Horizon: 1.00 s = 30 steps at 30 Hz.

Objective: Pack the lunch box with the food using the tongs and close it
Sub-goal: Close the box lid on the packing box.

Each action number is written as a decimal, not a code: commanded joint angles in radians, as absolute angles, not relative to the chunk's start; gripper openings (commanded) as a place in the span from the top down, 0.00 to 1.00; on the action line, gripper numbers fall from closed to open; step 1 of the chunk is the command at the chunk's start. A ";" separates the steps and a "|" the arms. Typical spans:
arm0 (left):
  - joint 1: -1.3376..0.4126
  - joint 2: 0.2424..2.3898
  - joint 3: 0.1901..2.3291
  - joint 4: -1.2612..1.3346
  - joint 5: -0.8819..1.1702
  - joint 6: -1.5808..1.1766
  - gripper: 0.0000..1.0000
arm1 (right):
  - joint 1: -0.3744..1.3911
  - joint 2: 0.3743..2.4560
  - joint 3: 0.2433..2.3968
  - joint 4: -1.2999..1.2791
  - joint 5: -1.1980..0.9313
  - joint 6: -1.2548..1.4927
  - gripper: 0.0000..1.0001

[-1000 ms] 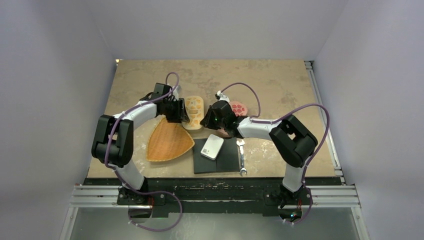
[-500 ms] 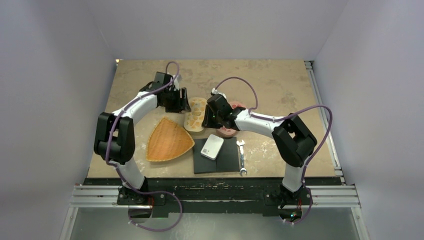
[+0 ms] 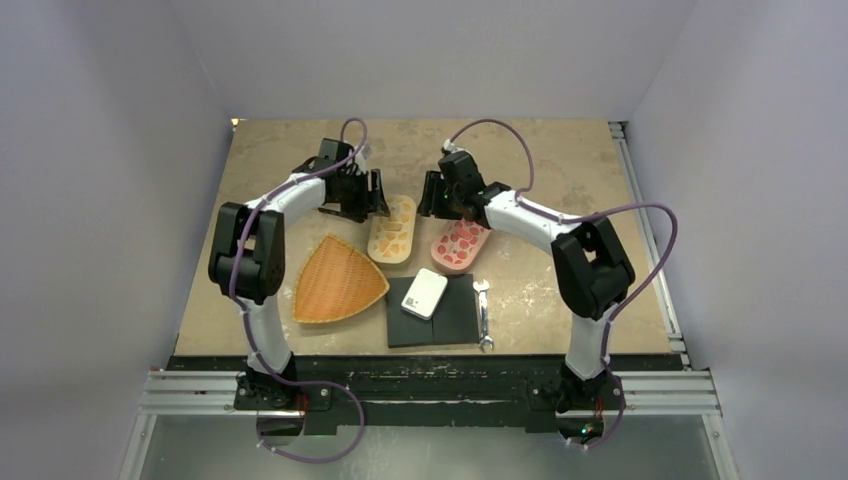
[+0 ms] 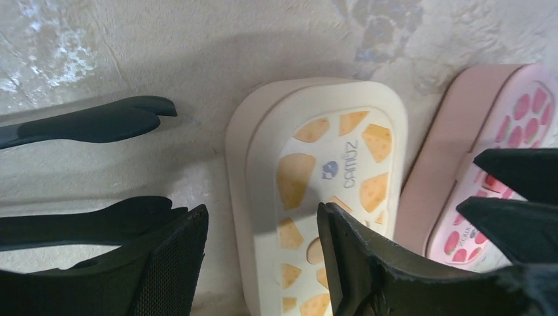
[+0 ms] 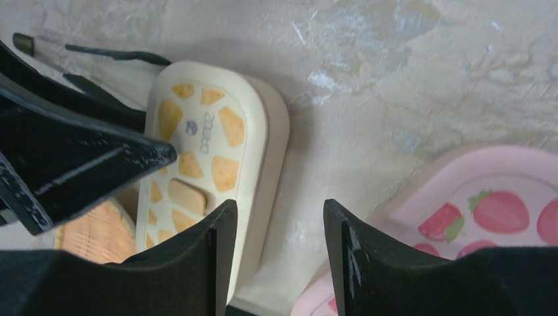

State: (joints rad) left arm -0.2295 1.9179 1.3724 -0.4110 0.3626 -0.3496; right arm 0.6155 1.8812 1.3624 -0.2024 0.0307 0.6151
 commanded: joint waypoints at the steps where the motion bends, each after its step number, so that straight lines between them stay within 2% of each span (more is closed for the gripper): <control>1: -0.224 1.929 1.396 -0.368 0.369 -0.359 0.39 | 0.609 1.936 1.424 -0.156 0.002 0.557 0.46; 12: -0.224 1.975 1.393 -0.347 0.356 -0.360 0.42 | 0.597 2.043 1.502 -0.104 -0.077 0.559 0.47; 17: -0.224 2.005 1.370 -0.375 0.339 -0.353 0.48 | 0.582 2.078 1.504 -0.106 -0.077 0.572 0.57; 22: -0.224 2.030 1.337 -0.426 0.315 -0.330 0.52 | 0.576 2.111 1.480 -0.117 -0.075 0.576 0.75; 30: -0.227 2.005 1.242 -0.446 0.271 -0.330 0.54 | 0.577 2.083 1.327 -0.071 -0.073 0.579 0.79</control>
State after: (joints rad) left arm -0.2276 1.9594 1.3293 -0.3260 0.3889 -0.3653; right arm 0.5812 2.0651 1.4235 -0.0345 -0.1139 0.6018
